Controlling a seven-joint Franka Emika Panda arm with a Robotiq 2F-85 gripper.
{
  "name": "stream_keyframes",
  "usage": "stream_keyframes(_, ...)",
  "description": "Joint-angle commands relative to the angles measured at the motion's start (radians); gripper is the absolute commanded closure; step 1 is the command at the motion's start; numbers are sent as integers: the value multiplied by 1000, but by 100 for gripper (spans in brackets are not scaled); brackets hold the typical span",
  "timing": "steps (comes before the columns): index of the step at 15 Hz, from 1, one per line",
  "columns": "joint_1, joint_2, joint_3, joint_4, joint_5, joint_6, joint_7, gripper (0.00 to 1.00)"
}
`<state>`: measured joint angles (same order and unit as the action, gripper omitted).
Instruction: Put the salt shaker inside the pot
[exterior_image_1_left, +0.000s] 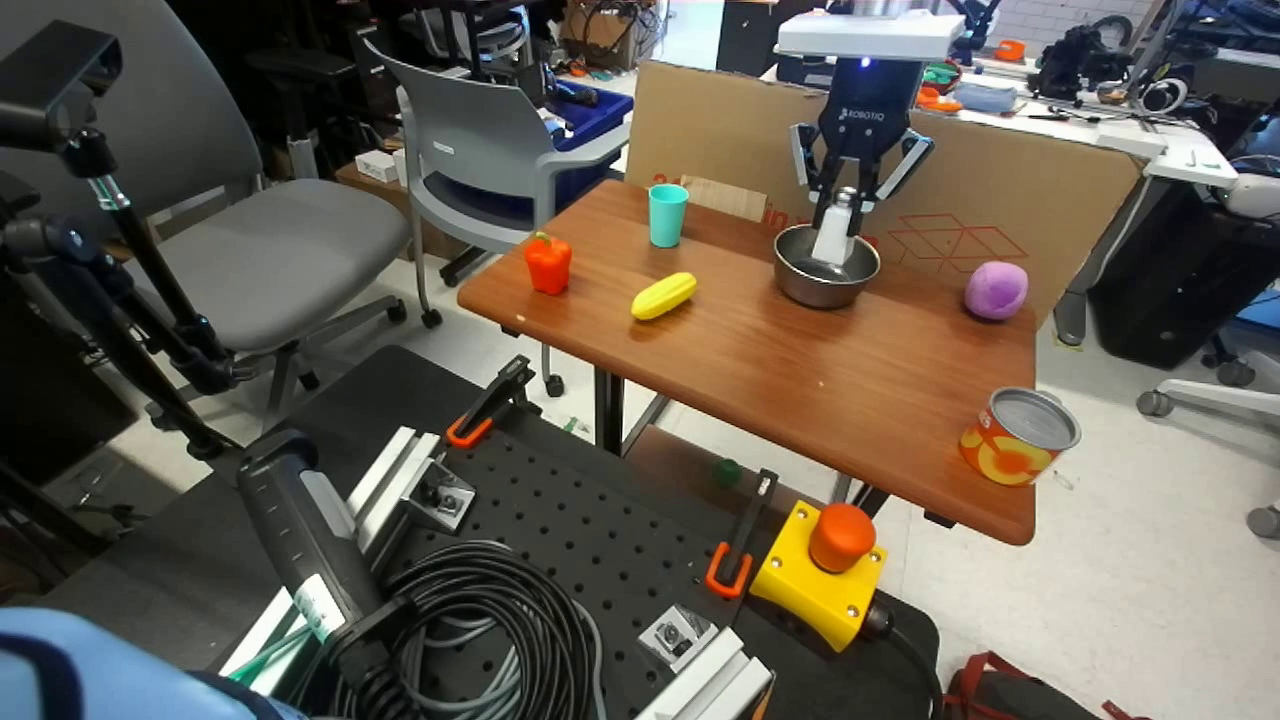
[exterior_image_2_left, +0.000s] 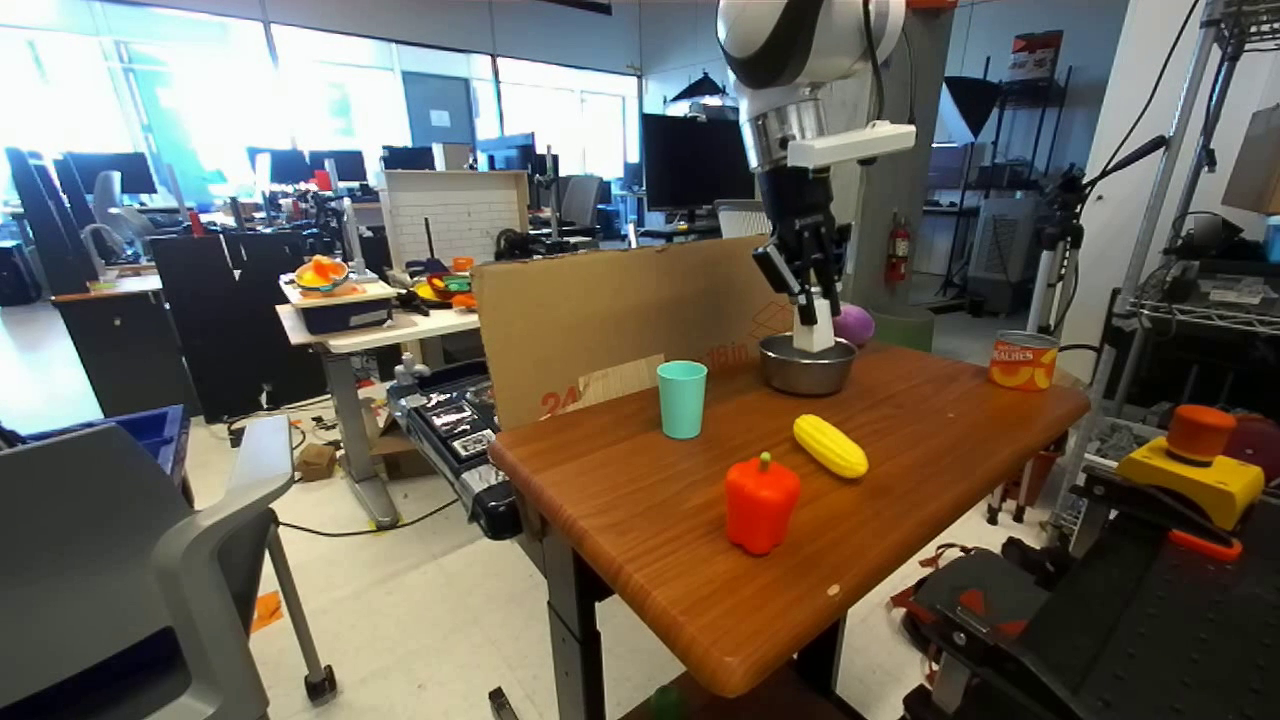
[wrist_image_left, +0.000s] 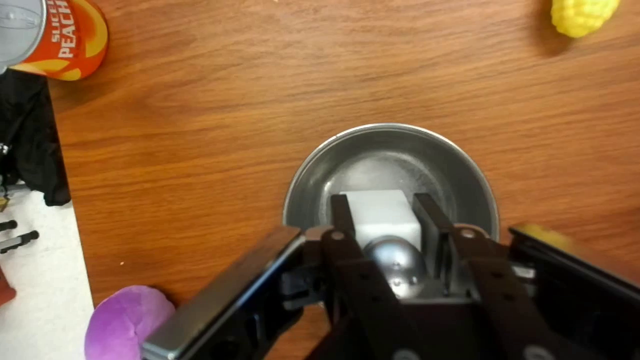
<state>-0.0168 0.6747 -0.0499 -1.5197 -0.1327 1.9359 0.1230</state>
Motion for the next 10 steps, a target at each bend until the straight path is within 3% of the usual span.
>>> stream_keyframes(1,5,98,-3,127,11,-87,-21,90)
stream_keyframes(4,7,144,0,174,10,-121,-29,90)
stream_keyframes(5,8,152,1,183,9,-128,-34,56)
stream_keyframes(6,9,146,4,172,7,-121,-45,39)
stream_keyframes(10,20,50,11,45,-9,-21,-82,11)
